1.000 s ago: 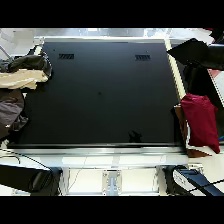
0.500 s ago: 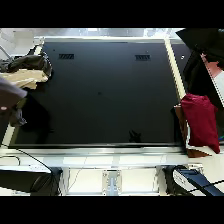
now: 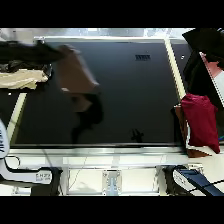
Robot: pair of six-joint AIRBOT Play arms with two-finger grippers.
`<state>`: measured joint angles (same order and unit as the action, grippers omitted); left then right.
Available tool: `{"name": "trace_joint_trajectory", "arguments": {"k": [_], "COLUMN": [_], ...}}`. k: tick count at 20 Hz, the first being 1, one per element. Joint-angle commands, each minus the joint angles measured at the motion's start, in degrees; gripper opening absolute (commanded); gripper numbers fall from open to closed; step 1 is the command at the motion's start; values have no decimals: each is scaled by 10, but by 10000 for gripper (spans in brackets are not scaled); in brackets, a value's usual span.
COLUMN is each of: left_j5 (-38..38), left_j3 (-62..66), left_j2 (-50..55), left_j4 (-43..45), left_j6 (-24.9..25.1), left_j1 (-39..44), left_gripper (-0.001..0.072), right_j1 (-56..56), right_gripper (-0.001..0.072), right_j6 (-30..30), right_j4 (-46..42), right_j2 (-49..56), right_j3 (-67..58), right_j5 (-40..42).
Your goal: Fold the shirts.
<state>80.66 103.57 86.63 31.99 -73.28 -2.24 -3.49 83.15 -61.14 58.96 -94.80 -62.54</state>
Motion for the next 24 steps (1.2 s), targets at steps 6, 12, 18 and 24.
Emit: {"name": "trace_joint_trajectory", "arguments": {"k": [6, 12, 18, 24], "left_j5": [-303, -77, -24, -159], "left_j3": [0, -2, -2, -1], "left_j2": [30, 61, 220, 322], "left_j4": [92, 258, 191, -106], "left_j6": [53, -61, -77, 152], "left_j1": [238, 123, 140, 175], "left_gripper": [711, 717, 716, 713], "right_j1": [0, 0, 0, 0], "right_gripper": [250, 280, 280, 280], "right_j6": [-38, -62, -18, -19], "right_j4": [-155, -191, -176, -178], "right_j2": [0, 24, 35, 35], "right_j3": [0, 30, 234, 296], "right_j5": [-37, -109, -109, -81]}}
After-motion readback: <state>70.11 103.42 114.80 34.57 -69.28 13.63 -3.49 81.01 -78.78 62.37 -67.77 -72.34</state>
